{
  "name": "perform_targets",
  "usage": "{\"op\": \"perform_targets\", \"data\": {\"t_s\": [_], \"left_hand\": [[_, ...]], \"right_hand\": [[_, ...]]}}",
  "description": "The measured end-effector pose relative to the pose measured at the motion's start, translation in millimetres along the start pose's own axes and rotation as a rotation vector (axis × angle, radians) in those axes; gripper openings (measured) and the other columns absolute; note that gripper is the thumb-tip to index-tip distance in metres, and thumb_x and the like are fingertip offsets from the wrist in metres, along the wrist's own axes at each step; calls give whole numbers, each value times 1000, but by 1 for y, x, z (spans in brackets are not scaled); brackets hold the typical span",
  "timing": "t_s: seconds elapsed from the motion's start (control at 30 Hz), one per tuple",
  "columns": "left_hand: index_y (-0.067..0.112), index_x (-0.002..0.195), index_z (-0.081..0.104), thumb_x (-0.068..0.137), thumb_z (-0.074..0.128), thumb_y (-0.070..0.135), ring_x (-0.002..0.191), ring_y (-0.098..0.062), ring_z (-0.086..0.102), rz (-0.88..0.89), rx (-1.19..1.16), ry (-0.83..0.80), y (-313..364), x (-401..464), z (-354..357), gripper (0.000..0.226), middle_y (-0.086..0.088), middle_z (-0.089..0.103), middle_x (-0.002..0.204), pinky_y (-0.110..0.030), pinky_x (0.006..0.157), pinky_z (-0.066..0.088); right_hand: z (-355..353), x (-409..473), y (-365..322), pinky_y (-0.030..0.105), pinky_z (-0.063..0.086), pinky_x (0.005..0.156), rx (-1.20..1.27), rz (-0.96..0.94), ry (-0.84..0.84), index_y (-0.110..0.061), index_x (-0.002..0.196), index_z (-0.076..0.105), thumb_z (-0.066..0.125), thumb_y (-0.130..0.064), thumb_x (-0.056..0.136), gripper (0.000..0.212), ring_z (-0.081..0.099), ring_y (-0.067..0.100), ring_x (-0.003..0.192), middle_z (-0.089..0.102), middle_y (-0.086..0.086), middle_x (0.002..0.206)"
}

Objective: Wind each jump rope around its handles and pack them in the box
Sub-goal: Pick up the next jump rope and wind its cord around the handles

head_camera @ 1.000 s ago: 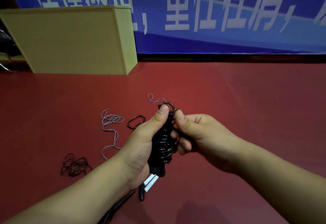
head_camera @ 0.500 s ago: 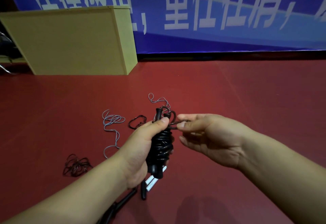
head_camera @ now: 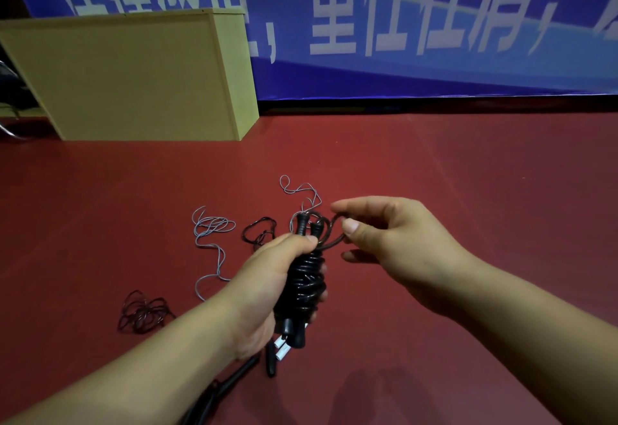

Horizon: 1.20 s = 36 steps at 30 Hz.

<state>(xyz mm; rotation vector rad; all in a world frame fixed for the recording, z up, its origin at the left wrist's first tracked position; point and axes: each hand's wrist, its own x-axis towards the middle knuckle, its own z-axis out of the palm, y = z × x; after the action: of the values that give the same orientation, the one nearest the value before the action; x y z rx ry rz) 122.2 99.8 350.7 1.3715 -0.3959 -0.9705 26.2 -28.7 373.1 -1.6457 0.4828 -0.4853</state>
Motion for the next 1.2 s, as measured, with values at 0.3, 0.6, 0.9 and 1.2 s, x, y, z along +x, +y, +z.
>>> {"op": "perform_targets", "data": {"t_s": [0.3, 0.6, 0.9, 1.2], "left_hand": [[12, 103, 56, 88, 57, 31, 56, -22, 62, 2, -12, 23, 1, 3, -4, 25, -10, 58, 72, -32, 53, 47], [15, 99, 62, 74, 66, 35, 79, -27, 57, 51, 18, -21, -1, 0, -9, 32, -8, 55, 83, -34, 62, 44], [11, 111, 70, 80, 57, 39, 72, -23, 65, 92, 14, -38, 1, -2, -11, 43, -10, 69, 95, -33, 60, 49], [14, 95, 70, 96, 49, 23, 65, -24, 63, 89, 95, -48, 3, -7, -12, 23, -11, 65, 88, -25, 53, 47]], "right_hand": [[-2, 1, 2, 26, 57, 64, 181, 59, -13, -6, 99, 68, 67, 1, 87, 15, 61, 12, 58, 64, 2, 68], [-2, 2, 5, 24, 57, 64, 187, 84, -62, -8, 98, 72, 58, 0, 93, 17, 61, 9, 58, 63, 1, 62], [5, 1, 3, 25, 54, 60, 195, 57, -31, -5, 97, 66, 53, 8, 93, 19, 59, 12, 56, 66, 9, 70], [8, 1, 5, 24, 51, 54, 128, 65, -46, -10, 99, 60, 63, 7, 88, 20, 57, 12, 50, 59, 4, 58]]}}
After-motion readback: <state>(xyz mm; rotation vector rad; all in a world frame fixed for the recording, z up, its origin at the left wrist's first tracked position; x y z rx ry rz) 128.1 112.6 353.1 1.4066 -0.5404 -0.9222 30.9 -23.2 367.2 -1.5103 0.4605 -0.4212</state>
